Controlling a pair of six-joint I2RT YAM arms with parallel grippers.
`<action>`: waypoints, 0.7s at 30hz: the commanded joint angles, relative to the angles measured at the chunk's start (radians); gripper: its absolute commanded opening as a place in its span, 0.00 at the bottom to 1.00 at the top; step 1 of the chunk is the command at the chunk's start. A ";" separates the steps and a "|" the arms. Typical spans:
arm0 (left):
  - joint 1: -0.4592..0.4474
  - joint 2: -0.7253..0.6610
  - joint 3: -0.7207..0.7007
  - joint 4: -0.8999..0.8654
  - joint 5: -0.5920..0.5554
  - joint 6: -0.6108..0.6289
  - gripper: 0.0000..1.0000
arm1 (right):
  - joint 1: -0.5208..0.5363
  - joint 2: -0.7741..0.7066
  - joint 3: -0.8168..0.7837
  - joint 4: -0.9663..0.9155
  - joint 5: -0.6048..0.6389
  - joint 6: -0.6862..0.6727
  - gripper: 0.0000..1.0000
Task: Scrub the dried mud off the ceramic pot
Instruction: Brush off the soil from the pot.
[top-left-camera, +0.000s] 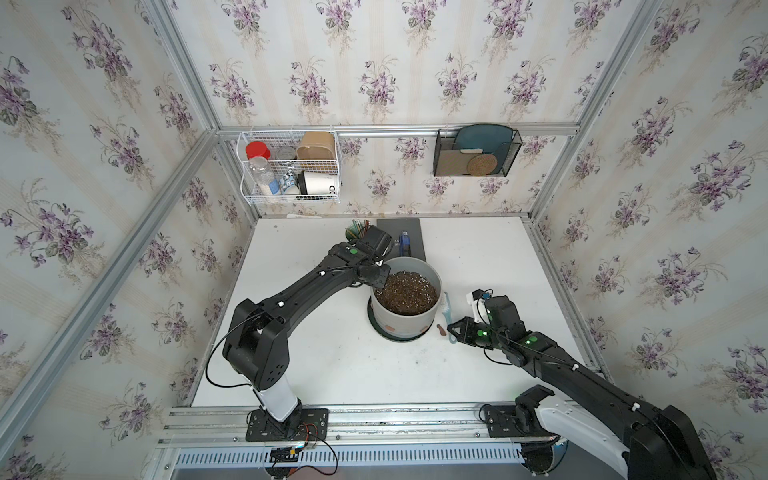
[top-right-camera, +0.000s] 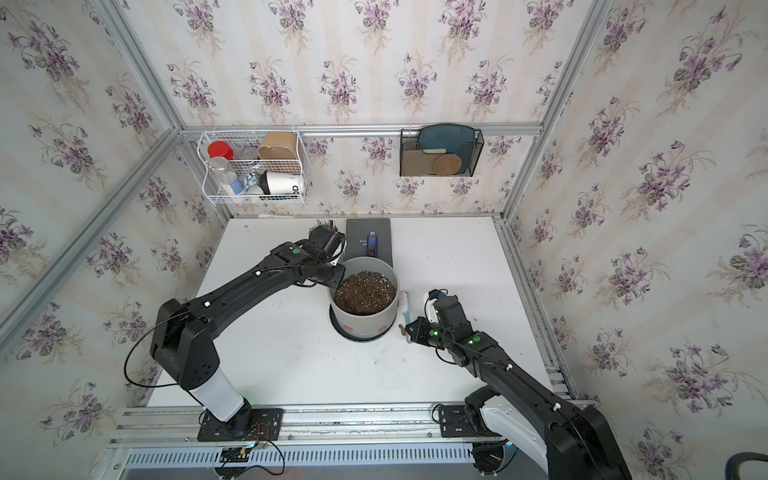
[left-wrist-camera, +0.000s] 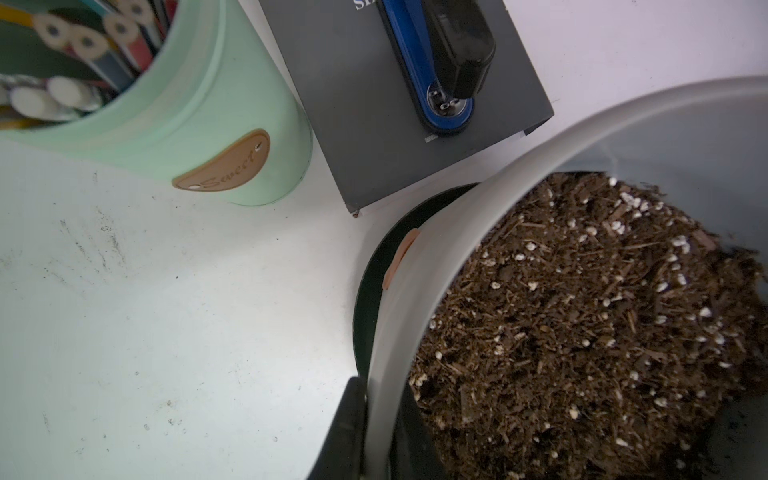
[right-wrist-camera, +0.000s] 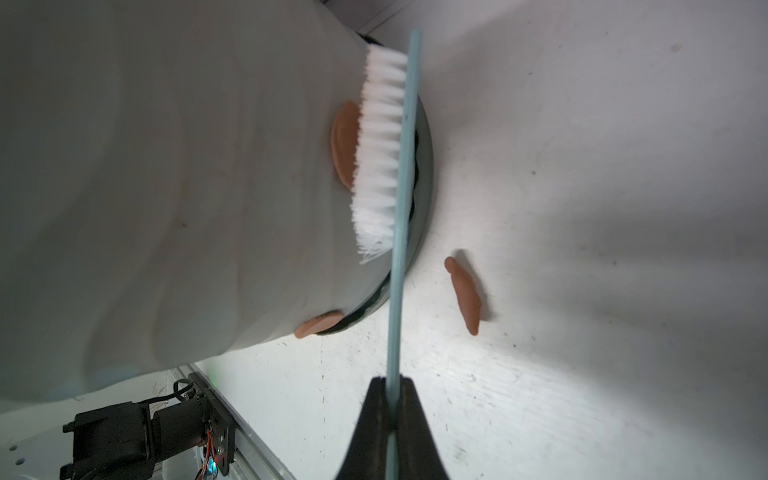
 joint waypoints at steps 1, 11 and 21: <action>-0.002 -0.005 -0.008 -0.029 0.055 -0.013 0.00 | -0.004 -0.013 0.019 -0.038 0.039 -0.016 0.00; -0.002 -0.018 -0.027 -0.020 0.049 -0.014 0.00 | -0.031 0.014 0.050 -0.141 0.108 -0.043 0.00; -0.002 -0.014 -0.024 -0.019 0.054 -0.029 0.00 | 0.048 0.131 0.017 0.030 0.067 0.008 0.00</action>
